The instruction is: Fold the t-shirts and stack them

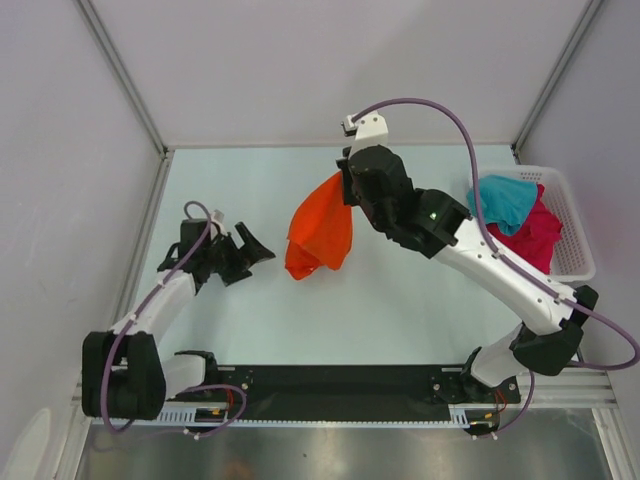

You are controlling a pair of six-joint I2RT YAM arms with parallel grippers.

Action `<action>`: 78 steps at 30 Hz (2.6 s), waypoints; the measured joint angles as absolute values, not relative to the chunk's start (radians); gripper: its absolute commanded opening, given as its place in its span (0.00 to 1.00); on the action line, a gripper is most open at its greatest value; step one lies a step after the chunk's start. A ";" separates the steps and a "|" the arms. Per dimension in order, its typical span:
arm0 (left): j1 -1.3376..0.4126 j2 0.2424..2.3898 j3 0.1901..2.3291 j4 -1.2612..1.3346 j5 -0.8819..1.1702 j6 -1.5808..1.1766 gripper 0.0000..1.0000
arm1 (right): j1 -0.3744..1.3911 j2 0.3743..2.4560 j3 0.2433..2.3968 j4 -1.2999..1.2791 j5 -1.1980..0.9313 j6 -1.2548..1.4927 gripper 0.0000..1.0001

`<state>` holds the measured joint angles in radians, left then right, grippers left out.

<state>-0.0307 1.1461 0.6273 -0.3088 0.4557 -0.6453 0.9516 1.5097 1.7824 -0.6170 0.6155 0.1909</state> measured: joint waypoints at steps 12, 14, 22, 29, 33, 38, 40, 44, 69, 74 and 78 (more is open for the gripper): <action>-0.293 1.492 0.652 0.012 0.466 -0.833 0.96 | 0.952 1.462 1.713 -0.663 0.629 0.235 0.00; -0.331 1.567 0.673 0.052 0.463 -0.857 0.88 | 0.952 1.460 1.713 -0.669 0.628 0.236 0.00; -0.413 1.760 0.718 0.256 0.494 -0.945 0.00 | 0.952 1.448 1.713 -0.692 0.630 0.242 0.00; -0.413 1.787 0.721 0.292 0.516 -0.950 0.00 | 0.947 1.444 1.713 -0.709 0.641 0.242 0.00; -0.404 1.676 0.863 0.003 0.444 -0.836 0.00 | 0.908 1.429 1.709 -0.725 0.642 0.243 0.00; -0.304 1.462 1.176 -0.292 0.405 -0.685 0.00 | 0.830 1.342 1.642 -0.732 0.659 0.273 0.00; -0.227 1.344 1.280 -0.375 0.400 -0.637 0.00 | 0.814 1.304 1.616 -0.741 0.681 0.294 0.00; -0.083 1.118 1.370 -0.487 0.389 -0.570 0.00 | 0.809 1.250 1.570 -0.749 0.719 0.351 0.00; 0.145 1.039 1.203 -0.718 0.552 -0.520 0.01 | 0.645 1.271 1.357 -0.823 0.724 0.517 0.00; 0.152 1.052 1.145 -0.712 0.563 -0.506 0.01 | 0.643 1.347 1.316 -0.805 0.677 0.532 0.15; 0.156 1.065 1.104 -0.708 0.566 -0.491 0.01 | 0.641 1.381 1.311 -0.800 0.651 0.536 0.29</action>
